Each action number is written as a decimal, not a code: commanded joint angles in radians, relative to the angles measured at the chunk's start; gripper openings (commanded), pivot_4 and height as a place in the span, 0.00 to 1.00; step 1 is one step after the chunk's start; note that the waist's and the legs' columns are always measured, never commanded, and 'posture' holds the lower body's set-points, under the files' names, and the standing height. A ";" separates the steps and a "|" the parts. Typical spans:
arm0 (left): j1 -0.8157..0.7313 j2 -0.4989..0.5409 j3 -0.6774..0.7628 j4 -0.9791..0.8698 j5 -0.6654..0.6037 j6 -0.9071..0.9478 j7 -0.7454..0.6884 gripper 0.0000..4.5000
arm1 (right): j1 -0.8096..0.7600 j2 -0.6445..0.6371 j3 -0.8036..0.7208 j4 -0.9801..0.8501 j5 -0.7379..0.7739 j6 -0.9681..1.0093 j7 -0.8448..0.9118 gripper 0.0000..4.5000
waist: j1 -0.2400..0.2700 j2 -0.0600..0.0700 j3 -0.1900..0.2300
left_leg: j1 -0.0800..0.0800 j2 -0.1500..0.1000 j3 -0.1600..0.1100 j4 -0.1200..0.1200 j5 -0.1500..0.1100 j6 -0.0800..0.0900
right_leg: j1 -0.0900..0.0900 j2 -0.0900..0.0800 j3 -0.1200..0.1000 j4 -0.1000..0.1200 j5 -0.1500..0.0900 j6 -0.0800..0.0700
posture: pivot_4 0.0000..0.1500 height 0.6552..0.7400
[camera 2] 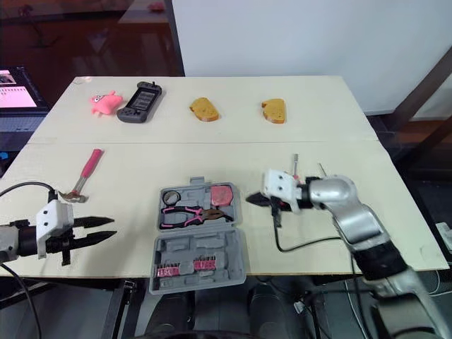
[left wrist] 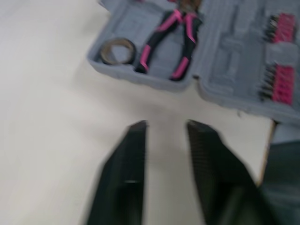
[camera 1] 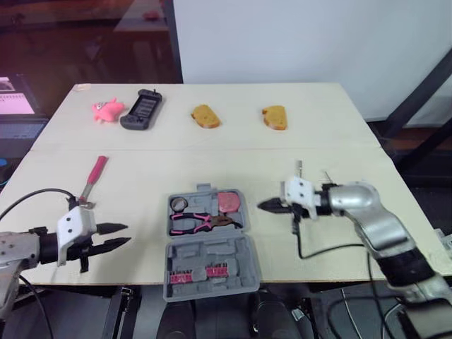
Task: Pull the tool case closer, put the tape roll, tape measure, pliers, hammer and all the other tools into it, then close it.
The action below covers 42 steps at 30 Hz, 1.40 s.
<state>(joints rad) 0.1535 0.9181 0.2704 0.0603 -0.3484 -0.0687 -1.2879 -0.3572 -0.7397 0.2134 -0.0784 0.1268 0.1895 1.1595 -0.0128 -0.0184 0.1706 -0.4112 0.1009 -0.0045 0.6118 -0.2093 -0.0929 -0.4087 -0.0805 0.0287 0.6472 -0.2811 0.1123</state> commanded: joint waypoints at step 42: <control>-0.326 -0.276 -0.391 0.288 0.232 -0.137 0.095 0.02 | -0.057 0.193 0.196 0.247 -0.212 -0.224 -0.048 0.00 | 0.022 0.001 0.000 | 0.001 0.000 0.000 0.002 0.000 0.000 | 0.002 0.001 0.000 0.002 0.002 0.004 | 1.00 0.77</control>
<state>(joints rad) -0.1623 0.6602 -0.1027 0.3516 -0.1174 -0.1903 -1.1970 -0.4058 -0.5683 0.4160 0.2181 -0.0953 -0.0282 1.1215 0.0090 -0.0175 0.1704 -0.4105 0.1008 -0.0048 0.6141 -0.2091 -0.0930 -0.4067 -0.0799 0.0287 0.6490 -0.2792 0.1161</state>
